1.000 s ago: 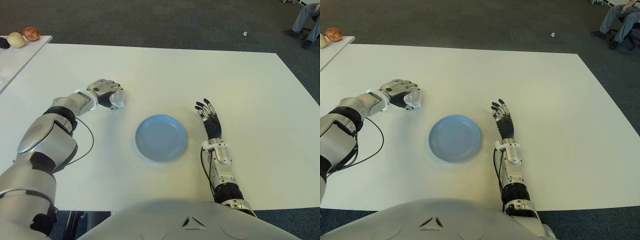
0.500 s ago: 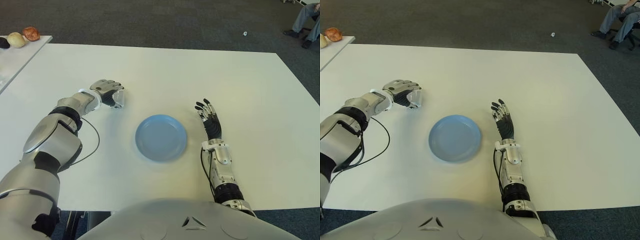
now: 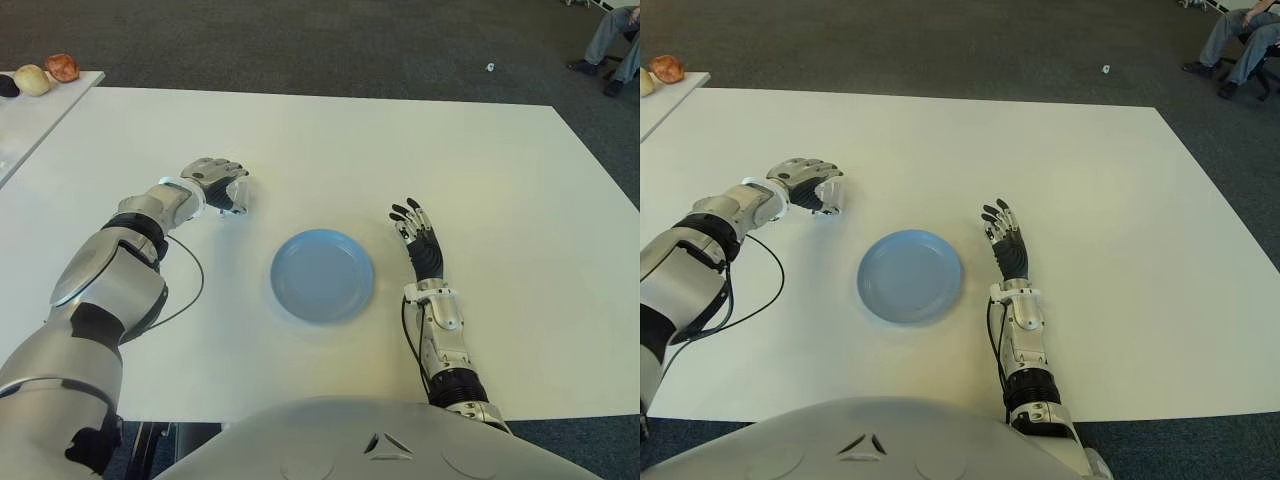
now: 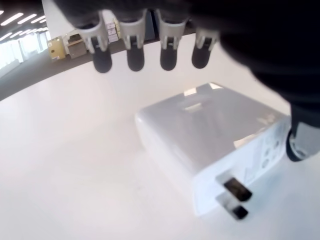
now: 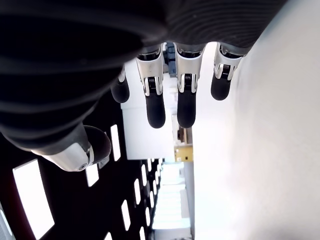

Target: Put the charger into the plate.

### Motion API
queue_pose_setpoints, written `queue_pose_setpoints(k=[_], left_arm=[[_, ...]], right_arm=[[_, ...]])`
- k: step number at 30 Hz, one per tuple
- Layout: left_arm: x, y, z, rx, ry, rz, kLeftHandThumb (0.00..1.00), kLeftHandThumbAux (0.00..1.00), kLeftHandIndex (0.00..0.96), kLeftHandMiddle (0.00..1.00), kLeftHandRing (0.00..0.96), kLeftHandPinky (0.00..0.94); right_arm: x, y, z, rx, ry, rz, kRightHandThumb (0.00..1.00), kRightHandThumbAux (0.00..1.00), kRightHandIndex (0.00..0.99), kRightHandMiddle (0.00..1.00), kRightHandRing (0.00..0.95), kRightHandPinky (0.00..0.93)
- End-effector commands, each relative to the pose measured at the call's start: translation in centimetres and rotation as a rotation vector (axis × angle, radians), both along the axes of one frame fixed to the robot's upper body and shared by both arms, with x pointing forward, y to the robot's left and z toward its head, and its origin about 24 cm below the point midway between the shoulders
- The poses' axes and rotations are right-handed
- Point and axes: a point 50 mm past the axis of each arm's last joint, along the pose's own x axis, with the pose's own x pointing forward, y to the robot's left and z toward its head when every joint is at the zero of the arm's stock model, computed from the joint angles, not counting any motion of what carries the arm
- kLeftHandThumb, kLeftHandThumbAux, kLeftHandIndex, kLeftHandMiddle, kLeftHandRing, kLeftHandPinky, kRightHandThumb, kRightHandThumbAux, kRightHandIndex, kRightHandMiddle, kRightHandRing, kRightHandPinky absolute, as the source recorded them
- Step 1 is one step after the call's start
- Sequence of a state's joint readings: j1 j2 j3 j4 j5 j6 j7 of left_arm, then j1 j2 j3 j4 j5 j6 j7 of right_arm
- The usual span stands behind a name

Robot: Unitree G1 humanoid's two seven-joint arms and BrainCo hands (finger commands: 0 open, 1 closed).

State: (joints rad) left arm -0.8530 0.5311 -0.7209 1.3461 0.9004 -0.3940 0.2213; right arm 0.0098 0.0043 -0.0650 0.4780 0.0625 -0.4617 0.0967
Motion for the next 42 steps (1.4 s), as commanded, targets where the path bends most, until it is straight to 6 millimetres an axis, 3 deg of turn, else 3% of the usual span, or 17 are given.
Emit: queue_pose_setpoints(k=[1, 17, 42], left_arm=[[-0.4, 0.0, -0.8, -0.008, 0.042, 0.029, 0.122, 0.418, 0.000, 0.000, 0.000, 0.000], [-1.1, 0.0, -2.1, -0.052, 0.064, 0.086, 0.108, 0.414, 0.000, 0.000, 0.000, 0.007], [-3.3, 0.1, -4.7, -0.079, 0.119, 0.076, 0.079, 0.412, 0.000, 0.000, 0.000, 0.007]], right_arm=[[-2.7, -0.3, -3.1, 0.016, 0.168, -0.023, 0.000, 0.515, 0.000, 0.222, 0.192, 0.082], [-3.4, -0.6, -2.8, 0.023, 0.163, -0.017, 0.000, 0.522, 0.000, 0.212, 0.186, 0.090], [-6.8, -1.6, -1.9, 0.002, 0.138, -0.019, 0.000, 0.506, 0.000, 0.191, 0.162, 0.069]])
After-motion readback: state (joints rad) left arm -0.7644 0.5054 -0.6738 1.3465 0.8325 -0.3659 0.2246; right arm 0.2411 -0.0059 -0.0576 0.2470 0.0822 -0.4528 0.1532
